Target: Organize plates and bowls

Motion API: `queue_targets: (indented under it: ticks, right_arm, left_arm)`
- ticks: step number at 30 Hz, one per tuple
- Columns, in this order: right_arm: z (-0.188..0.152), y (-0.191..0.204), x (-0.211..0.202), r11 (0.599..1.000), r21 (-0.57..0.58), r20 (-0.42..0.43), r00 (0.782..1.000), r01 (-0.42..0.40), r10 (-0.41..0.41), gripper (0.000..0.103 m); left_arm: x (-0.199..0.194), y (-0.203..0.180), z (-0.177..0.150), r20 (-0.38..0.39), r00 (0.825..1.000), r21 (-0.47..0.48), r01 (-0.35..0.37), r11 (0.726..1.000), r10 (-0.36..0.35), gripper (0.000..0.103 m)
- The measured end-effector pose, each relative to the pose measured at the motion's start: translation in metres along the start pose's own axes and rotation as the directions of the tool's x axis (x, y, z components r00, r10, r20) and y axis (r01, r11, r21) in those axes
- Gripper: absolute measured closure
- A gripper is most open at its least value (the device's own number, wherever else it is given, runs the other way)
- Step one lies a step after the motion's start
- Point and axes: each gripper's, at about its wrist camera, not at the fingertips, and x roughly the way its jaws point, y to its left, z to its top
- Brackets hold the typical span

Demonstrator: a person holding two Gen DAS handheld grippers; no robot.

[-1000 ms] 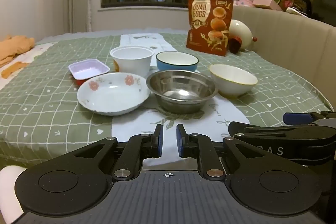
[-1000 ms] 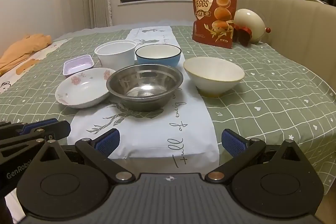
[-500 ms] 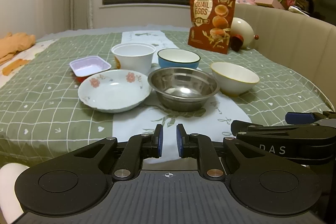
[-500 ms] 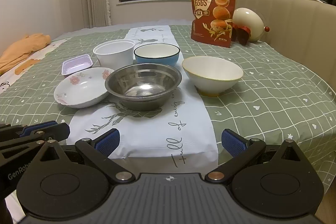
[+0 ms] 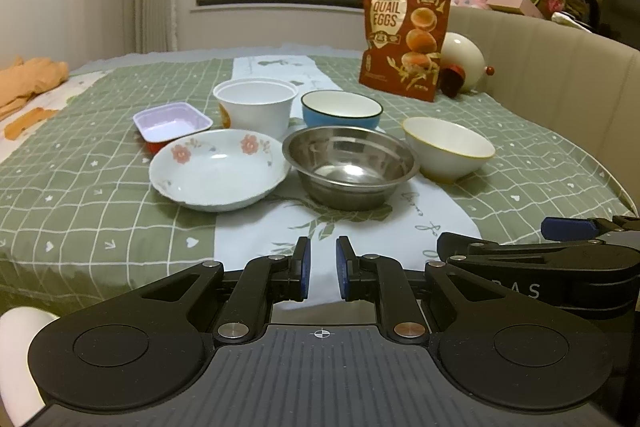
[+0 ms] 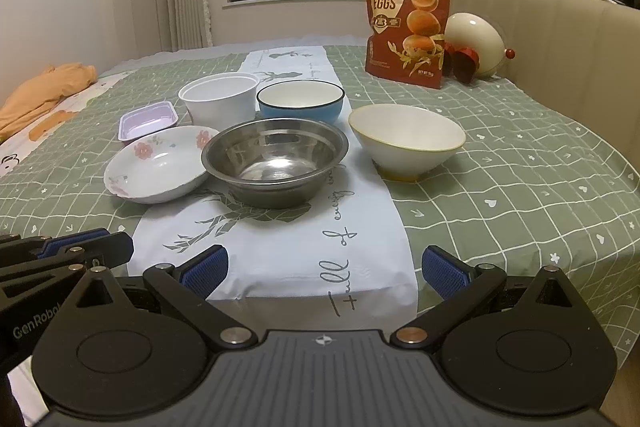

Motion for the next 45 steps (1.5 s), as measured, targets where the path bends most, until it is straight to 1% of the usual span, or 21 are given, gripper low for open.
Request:
queue_targets:
  ticks: [45]
  right_arm:
    - [-0.0022,-0.0006,0.0021,1.000,0.004,-0.010,1.000,-0.006,0.006,0.000]
  left_arm:
    - [0.0006,0.0010,-0.0006,-0.012,1.000,-0.006,0.001,1.000,-0.001,0.086]
